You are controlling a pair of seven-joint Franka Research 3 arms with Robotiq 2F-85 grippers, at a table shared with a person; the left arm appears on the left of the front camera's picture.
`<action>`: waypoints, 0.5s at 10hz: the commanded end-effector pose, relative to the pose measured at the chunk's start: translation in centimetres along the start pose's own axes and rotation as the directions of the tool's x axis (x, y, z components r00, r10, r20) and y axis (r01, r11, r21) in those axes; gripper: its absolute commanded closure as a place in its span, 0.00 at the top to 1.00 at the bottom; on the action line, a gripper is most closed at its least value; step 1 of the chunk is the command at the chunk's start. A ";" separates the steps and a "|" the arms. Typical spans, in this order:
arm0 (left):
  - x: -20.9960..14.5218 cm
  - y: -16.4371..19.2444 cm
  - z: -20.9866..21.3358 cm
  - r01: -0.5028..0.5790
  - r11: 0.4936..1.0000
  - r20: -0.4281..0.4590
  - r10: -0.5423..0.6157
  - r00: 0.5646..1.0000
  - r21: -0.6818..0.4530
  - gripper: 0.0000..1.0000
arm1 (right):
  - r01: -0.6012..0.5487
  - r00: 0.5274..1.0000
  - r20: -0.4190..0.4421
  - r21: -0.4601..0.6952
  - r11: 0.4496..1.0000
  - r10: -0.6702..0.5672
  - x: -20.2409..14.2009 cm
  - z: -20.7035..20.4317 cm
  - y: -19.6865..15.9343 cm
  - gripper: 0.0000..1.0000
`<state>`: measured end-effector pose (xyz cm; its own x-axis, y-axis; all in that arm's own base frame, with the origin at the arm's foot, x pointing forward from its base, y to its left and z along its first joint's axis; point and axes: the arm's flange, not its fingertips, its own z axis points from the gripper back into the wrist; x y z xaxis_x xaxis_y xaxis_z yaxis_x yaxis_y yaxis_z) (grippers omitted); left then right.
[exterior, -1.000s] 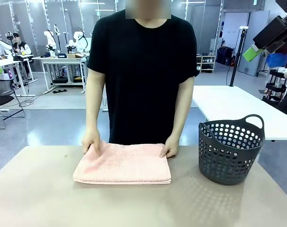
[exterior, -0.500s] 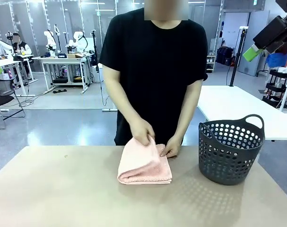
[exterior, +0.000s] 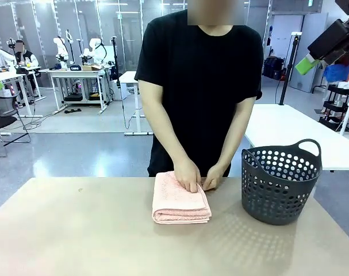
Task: Fold the towel.
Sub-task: Pick up the 100 cm Hotel Towel and place it on the left side of the table.
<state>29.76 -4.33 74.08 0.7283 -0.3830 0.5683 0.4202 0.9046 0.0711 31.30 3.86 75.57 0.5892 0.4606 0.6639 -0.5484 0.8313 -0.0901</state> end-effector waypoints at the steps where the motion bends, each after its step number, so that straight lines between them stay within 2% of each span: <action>1: 0.2 0.1 0.3 -0.008 1.000 -0.004 0.008 1.000 -0.001 1.00 | 0.007 1.000 0.000 0.000 1.000 -0.007 0.1 0.0 -0.3 1.00; 5: 0.2 0.1 0.3 -0.008 1.000 -0.004 0.008 1.000 -0.001 1.00 | 0.007 1.000 0.000 0.000 1.000 -0.007 0.1 0.0 -0.3 1.00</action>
<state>29.76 -4.33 74.08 0.7283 -0.3829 0.5683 0.4202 0.9047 0.0711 31.30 3.86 75.57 0.5892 0.4606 0.6639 -0.5484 0.8314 -0.0901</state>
